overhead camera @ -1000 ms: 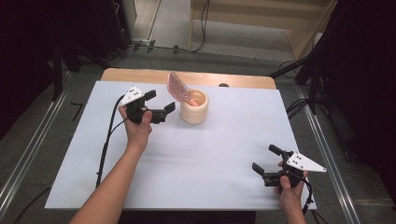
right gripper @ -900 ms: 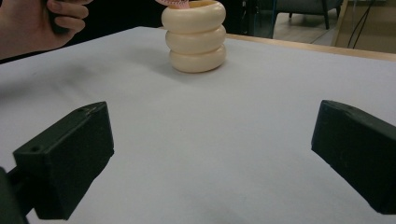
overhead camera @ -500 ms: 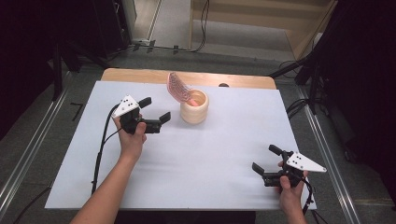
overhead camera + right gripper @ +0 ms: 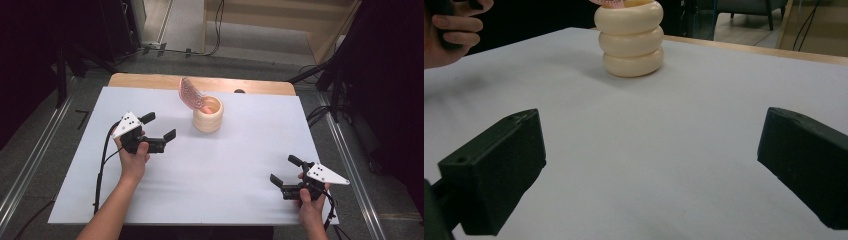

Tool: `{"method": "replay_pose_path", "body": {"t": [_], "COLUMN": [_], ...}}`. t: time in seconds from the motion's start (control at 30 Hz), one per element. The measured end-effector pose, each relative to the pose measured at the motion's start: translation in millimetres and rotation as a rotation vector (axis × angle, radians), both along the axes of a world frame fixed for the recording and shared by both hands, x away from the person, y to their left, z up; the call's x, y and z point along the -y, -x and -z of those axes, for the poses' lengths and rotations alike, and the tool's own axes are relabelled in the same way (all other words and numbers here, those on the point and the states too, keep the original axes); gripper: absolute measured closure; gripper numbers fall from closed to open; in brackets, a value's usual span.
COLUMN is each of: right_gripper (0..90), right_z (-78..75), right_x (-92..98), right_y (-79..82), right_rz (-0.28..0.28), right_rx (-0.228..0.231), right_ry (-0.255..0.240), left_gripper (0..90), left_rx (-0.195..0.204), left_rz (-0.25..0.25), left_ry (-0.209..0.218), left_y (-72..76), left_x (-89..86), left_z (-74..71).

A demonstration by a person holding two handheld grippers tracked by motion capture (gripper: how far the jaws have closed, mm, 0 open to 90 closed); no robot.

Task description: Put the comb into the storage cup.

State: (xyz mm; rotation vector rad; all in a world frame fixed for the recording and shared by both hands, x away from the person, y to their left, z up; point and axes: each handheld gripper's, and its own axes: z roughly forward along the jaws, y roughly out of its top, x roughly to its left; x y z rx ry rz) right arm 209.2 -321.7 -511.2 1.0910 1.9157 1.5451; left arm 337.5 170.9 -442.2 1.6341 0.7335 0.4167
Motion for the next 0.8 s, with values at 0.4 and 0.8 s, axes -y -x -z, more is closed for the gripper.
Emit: {"method": "replay_pose_path", "body": {"t": [0.4, 0.8], "right_gripper": [0.0, 0.0], "right_z": [0.0, 0.0], "right_x": [-0.5, -1.3], "right_y": [-0.4, 0.0], "right_rz": [-0.001, 0.0], "right_rx": [0.002, 0.0], "right_ry": [0.006, 0.008], "left_gripper": [0.0, 0.0], "left_rx": [0.012, 0.027], "left_rz": [-0.006, -0.011], "left_ry": [-0.012, -0.023], "left_y": [19.0, 36.2], "left_x": [-16.2, -30.4], "left_z": [4.5, 5.1]}}
